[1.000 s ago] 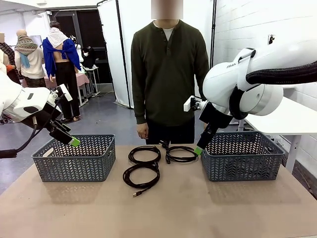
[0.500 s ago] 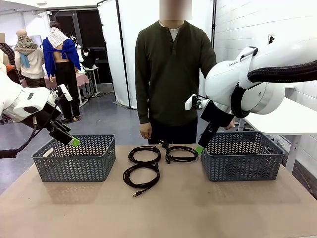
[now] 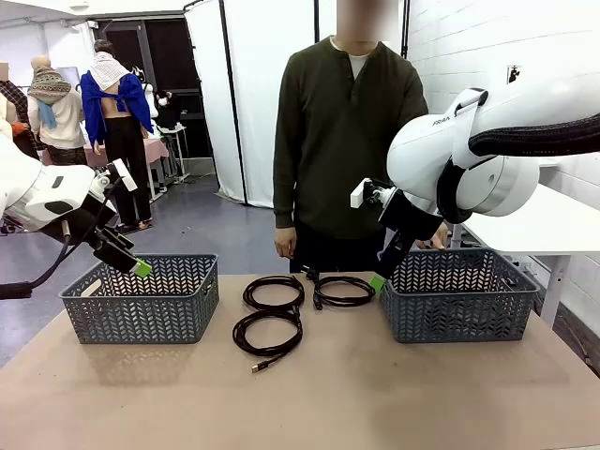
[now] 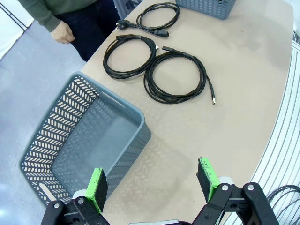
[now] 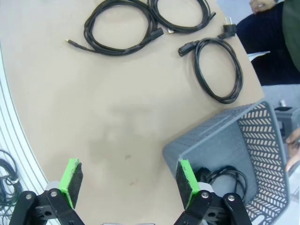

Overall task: Organize the cables according to human instructions.
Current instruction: Pick up a bundle of cables and place it in the basket indicated by the human.

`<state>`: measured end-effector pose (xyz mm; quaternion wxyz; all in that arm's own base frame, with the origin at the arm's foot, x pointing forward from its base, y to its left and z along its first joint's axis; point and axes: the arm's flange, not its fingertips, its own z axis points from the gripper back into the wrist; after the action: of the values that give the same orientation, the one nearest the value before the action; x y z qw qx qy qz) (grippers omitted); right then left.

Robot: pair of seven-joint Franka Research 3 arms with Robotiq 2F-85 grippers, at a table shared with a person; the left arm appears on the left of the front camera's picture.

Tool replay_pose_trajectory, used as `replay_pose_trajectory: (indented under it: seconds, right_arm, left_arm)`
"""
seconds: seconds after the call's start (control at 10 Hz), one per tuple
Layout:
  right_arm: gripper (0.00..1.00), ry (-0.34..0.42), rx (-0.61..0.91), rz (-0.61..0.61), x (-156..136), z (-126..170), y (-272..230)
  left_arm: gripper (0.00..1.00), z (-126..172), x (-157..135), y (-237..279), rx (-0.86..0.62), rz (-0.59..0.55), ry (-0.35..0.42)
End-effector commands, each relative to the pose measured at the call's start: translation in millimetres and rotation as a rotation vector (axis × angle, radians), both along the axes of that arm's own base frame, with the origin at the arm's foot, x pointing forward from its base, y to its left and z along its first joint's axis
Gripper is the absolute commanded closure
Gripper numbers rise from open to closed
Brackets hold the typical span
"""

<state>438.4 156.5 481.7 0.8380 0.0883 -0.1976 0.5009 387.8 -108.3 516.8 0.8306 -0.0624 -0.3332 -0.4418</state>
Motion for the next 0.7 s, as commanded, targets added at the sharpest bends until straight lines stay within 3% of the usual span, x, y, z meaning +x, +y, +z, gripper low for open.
replay_pose_trajectory:
  seconds: [0.0, 0.6]
  right_arm:
    - [0.0, 0.001, -0.012, 0.008, 2.1, -0.3, 0.7]
    - [0.0, 0.001, -0.012, 0.008, 2.1, -0.3, 0.7]
  left_arm:
    - [0.0, -1.4, 1.4, 2.5, -0.008, -0.011, 0.001]
    - [0.0, -1.4, 1.4, 2.5, -0.008, -0.011, 0.001]
